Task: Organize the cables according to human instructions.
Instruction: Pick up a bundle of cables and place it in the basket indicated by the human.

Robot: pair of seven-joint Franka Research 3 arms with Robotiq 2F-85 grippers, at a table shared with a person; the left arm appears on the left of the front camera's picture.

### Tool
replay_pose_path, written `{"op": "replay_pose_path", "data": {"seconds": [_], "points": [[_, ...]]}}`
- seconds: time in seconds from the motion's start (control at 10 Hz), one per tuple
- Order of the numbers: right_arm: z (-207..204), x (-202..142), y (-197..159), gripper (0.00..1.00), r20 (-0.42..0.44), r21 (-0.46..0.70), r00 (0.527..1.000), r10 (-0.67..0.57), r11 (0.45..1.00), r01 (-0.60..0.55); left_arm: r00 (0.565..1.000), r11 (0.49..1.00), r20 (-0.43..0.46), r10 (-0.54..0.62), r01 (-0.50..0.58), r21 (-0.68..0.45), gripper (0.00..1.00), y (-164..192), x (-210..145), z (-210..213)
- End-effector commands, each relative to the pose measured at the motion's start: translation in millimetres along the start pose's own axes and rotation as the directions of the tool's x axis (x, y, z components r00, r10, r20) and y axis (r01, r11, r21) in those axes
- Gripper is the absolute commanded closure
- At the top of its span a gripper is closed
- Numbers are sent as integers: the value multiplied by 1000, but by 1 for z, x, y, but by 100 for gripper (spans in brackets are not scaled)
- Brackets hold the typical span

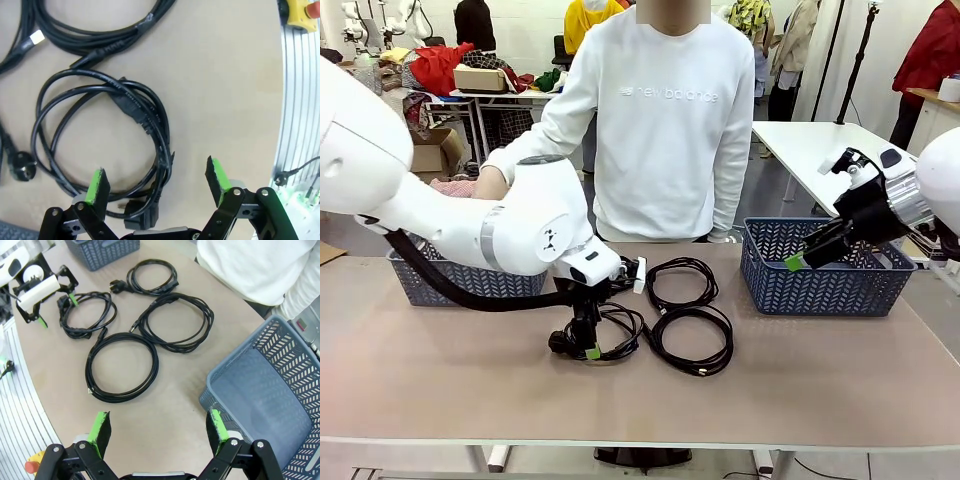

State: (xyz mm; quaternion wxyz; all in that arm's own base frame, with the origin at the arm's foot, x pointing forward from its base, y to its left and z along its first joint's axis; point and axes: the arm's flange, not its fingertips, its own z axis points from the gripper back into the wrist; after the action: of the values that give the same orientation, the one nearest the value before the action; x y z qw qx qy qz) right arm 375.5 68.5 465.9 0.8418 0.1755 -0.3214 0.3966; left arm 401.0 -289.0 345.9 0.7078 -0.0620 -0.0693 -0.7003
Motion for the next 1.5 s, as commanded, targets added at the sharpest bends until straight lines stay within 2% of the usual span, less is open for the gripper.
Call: {"op": "replay_pose_path", "data": {"seconds": [0.0,1.2,1.3,1.4], "points": [[-1,-1,-4,0,16,13,1000,11,1000,-11,999,1000,-51,-11,10,-14,0,4,4,-4],[-1,-1,-4,0,16,13,1000,11,1000,-11,997,999,-77,7,-11,-41,0,13,5,-34],[-1,-1,-4,0,16,13,1000,11,1000,-11,997,999,-78,6,-9,-38,13,14,5,-34],[-1,-1,-4,0,16,13,1000,11,1000,-11,997,999,-77,9,-12,-38,19,14,5,-34]]}}
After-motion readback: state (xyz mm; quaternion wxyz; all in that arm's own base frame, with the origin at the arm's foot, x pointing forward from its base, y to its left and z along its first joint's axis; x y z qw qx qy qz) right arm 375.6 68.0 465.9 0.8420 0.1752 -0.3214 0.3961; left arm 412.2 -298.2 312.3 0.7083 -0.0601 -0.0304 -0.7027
